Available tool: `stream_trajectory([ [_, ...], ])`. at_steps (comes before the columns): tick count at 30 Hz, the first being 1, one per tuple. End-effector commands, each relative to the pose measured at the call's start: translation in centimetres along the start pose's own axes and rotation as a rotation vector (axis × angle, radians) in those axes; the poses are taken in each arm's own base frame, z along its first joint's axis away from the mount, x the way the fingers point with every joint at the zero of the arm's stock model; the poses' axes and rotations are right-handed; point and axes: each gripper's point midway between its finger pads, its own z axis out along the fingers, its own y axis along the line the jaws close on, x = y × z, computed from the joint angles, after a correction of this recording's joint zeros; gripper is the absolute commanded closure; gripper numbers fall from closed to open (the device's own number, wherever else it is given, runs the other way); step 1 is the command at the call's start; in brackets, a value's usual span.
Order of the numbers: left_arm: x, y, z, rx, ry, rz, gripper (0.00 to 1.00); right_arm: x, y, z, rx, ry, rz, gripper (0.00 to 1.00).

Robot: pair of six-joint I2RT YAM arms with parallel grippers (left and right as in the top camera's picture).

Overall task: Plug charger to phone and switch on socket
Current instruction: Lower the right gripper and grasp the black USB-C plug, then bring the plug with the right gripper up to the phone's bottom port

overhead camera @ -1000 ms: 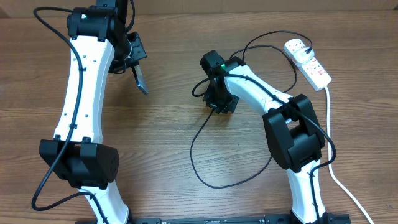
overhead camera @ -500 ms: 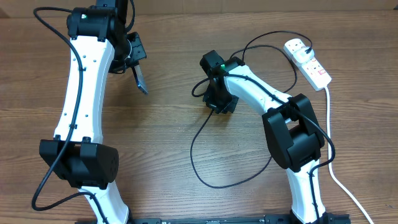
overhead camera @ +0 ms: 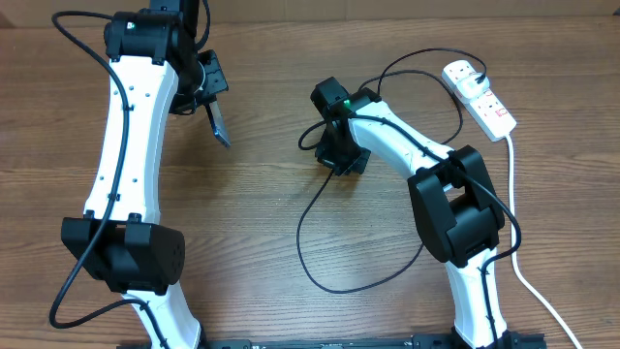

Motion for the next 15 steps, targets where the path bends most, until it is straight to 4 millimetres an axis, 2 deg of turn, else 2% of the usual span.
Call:
stream_trajectory([
  [1,0.0,-0.2,-0.6,0.004,-0.014,-0.004,0.96,0.3,-0.3,2.4,0.030,0.025,-0.024,0.96],
  [3,0.0,-0.3,-0.6,0.007,-0.013,-0.003,0.96,0.3,0.2,2.4,0.009,0.029,-0.053,0.96],
  [7,0.4,-2.2,-0.7,0.114,0.012,0.048,0.96,0.2,1.4,1.4,-0.058,0.055,-0.084,0.96],
  [10,0.9,-4.8,-1.2,0.269,0.047,0.110,0.96,-0.2,3.3,-1.6,-0.184,0.074,-0.122,0.96],
  [15,0.6,-7.3,-2.5,0.471,0.065,0.113,0.96,-0.3,5.2,-8.2,-0.359,0.036,-0.200,0.96],
])
